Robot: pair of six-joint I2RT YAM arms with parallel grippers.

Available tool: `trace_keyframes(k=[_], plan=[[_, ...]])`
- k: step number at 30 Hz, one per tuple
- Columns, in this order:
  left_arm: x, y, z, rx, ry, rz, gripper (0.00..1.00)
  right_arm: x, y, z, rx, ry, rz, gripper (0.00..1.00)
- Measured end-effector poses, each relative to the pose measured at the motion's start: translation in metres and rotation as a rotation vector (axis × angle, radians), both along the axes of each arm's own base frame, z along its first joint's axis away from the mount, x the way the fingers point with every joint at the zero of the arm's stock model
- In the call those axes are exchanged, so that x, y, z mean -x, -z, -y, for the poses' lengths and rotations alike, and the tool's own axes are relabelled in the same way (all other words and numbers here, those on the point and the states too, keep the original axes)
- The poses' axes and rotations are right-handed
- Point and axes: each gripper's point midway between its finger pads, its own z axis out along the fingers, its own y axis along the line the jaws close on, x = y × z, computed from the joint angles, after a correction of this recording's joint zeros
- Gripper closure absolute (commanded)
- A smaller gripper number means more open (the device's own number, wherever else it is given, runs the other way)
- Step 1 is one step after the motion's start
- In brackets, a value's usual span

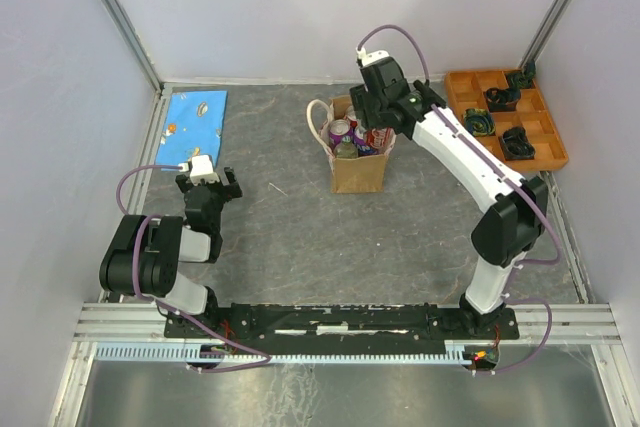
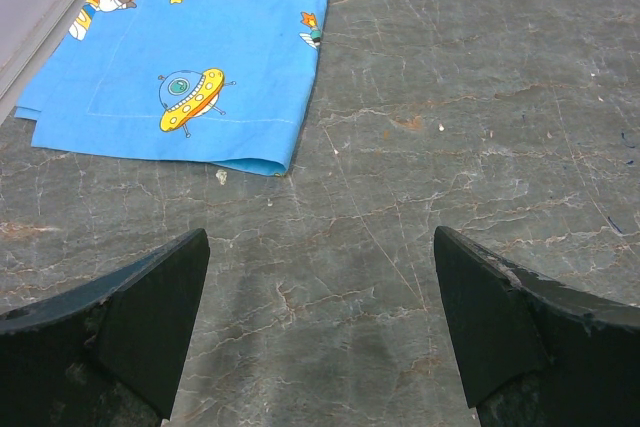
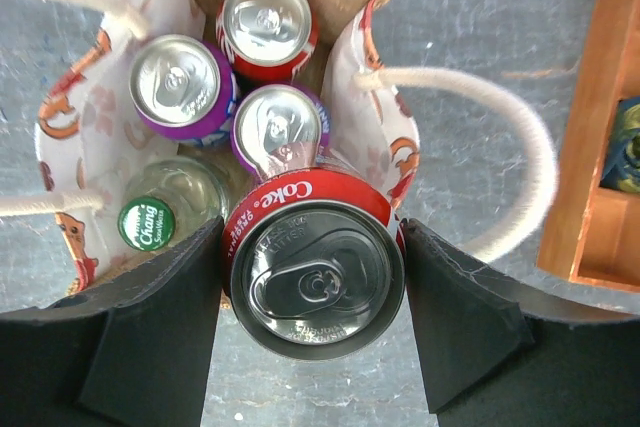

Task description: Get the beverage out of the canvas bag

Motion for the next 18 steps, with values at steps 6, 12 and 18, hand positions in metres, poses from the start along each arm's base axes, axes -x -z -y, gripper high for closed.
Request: trace_keyframes(k=[6, 12, 18], plan=[[0.0, 0.0, 0.0, 0.0, 0.0, 0.0, 0.01, -0.002, -0.047, 0.007, -0.033, 0.015, 0.106, 1.0], [0.0, 0.0, 0.0, 0.0, 0.0, 0.0, 0.01, 0.008, -0.107, 0.027, -0.049, 0.048, 0.247, 1.0], [0.0, 0.0, 0.0, 0.0, 0.0, 0.0, 0.01, 0.028, -0.166, 0.062, -0.038, 0.133, 0.395, 1.0]])
